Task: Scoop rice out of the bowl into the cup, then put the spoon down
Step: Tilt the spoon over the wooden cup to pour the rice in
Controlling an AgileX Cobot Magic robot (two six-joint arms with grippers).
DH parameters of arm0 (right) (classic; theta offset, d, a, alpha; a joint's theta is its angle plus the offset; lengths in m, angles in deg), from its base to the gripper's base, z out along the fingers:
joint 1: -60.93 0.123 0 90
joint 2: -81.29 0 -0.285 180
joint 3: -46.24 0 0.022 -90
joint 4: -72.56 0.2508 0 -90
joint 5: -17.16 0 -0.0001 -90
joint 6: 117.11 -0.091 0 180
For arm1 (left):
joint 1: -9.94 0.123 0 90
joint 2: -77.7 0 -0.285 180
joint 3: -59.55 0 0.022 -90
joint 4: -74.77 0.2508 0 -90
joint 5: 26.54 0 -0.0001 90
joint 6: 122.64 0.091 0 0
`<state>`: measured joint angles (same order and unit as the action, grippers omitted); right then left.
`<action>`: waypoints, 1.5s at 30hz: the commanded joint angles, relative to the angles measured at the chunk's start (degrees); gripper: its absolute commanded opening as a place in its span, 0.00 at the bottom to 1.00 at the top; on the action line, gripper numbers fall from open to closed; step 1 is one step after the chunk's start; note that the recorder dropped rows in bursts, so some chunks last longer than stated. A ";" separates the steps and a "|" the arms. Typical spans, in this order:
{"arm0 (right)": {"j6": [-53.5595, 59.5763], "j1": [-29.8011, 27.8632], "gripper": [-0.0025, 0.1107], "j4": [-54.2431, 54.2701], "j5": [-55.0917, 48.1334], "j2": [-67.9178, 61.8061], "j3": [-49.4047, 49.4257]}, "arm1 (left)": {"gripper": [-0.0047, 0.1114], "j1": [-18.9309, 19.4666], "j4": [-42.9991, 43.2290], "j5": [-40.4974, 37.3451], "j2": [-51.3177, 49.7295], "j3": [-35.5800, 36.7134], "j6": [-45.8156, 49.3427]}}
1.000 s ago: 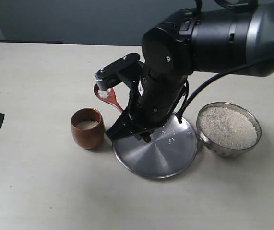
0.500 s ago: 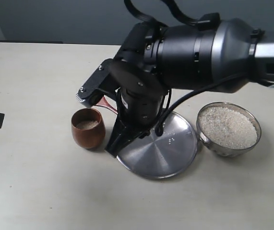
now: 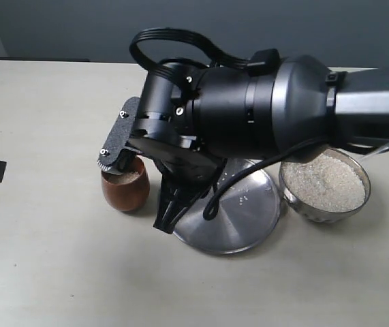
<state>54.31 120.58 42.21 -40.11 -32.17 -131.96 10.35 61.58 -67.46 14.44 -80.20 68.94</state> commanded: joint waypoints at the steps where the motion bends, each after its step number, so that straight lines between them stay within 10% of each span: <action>1: -0.24 0.45 0.02 -2.73 -1.57 0.16 -0.38 | 0.04 0.07 0.04 0.68 -0.12 0.08 -0.04; 45: 0.50 5.49 0.02 -18.60 -9.01 -4.85 0.29 | 0.04 0.07 -0.09 0.68 -0.12 0.08 -0.04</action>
<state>55.57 126.13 26.49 -47.28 -37.14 -131.96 10.35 61.58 -67.46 14.44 -80.20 68.94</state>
